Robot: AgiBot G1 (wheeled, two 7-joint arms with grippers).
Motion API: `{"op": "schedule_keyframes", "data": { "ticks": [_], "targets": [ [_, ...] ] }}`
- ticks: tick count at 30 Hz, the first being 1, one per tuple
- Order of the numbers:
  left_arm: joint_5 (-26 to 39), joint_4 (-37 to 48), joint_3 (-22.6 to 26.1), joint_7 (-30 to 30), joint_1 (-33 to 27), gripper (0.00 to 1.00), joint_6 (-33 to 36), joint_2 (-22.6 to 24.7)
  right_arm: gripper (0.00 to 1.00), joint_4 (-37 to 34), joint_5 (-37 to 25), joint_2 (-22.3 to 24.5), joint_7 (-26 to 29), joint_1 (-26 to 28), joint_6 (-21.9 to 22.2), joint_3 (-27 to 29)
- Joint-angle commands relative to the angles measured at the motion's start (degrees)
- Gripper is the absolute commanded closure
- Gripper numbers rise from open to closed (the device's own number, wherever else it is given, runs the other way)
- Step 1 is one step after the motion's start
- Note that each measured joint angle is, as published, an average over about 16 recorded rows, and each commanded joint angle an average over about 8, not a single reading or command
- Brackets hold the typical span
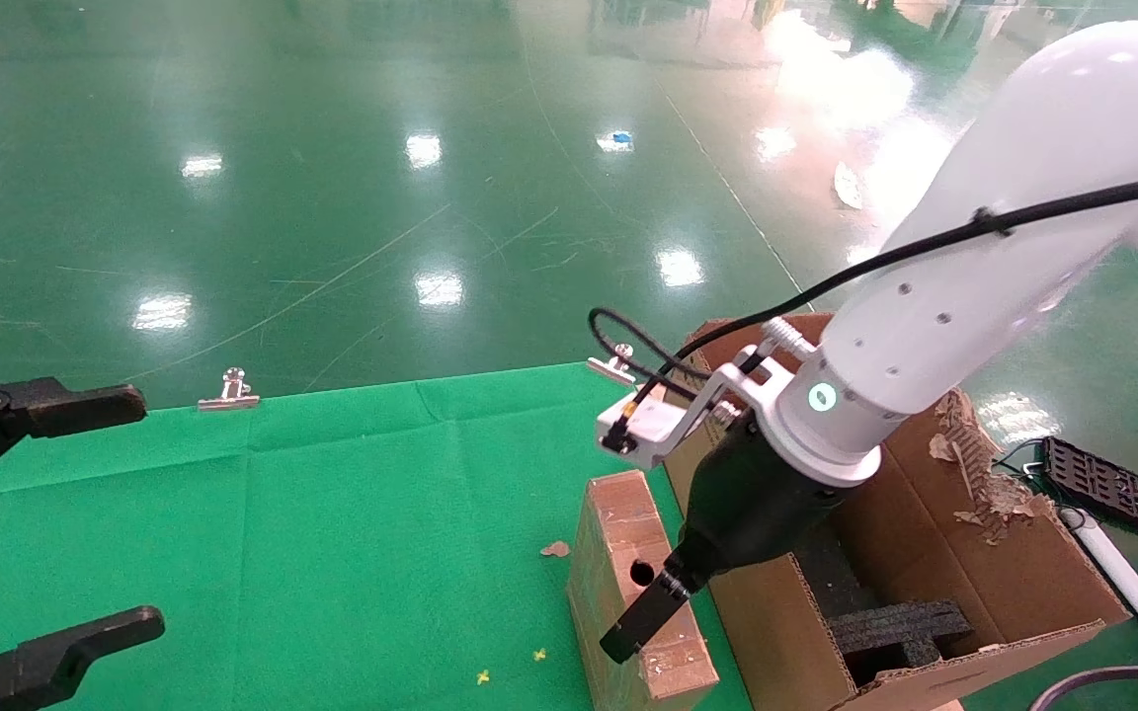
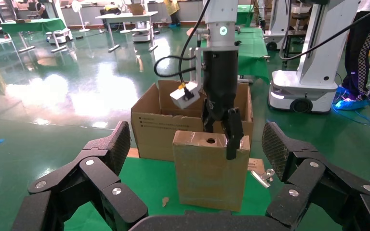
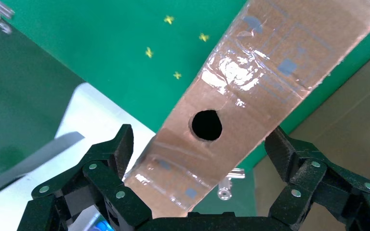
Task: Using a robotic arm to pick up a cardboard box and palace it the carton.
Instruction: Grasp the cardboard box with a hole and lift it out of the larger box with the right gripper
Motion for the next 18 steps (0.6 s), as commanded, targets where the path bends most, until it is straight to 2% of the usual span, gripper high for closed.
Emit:
{"op": "schedule_keyframes", "data": {
  "ticks": [1,3,4,5,8,9,18],
  "targets": [
    [-0.01,0.00,0.01,0.00,0.00,0.07,0.00,0.00,0.64,0.05,-0.53,-0.56,0.15,-0.60,0.44,-0.29],
    [-0.01,0.00,0.02,0.01,0.00,0.30,-0.01,-0.01,0.88,0.15,-1.15,-1.05,0.45,-0.71,0.56,-0.54],
    [-0.01,0.00,0.02,0.01,0.00,0.43,-0.01,-0.01,0.96,0.21,-1.42,-1.23,0.58,-0.71,0.58,-0.64],
    [-0.02,0.00,0.02,0.01,0.00,0.55,-0.01,-0.01,1.00,0.25,-1.72,-1.41,0.70,-0.68,0.58,-0.75],
    [-0.02,0.00,0.03,0.02,-0.01,0.91,-0.02,-0.01,1.00,0.38,-2.56,-1.89,1.00,-0.52,0.47,-1.04],
    [-0.03,0.00,0.04,0.02,-0.01,0.98,-0.02,-0.02,1.00,0.41,-2.80,-2.06,1.05,-0.46,0.40,-1.13],
    [-0.05,0.00,0.07,0.04,-0.02,1.00,-0.03,-0.03,1.00,0.52,-4.35,-3.35,1.35,-0.37,-0.52,-1.94]
  ]
}}
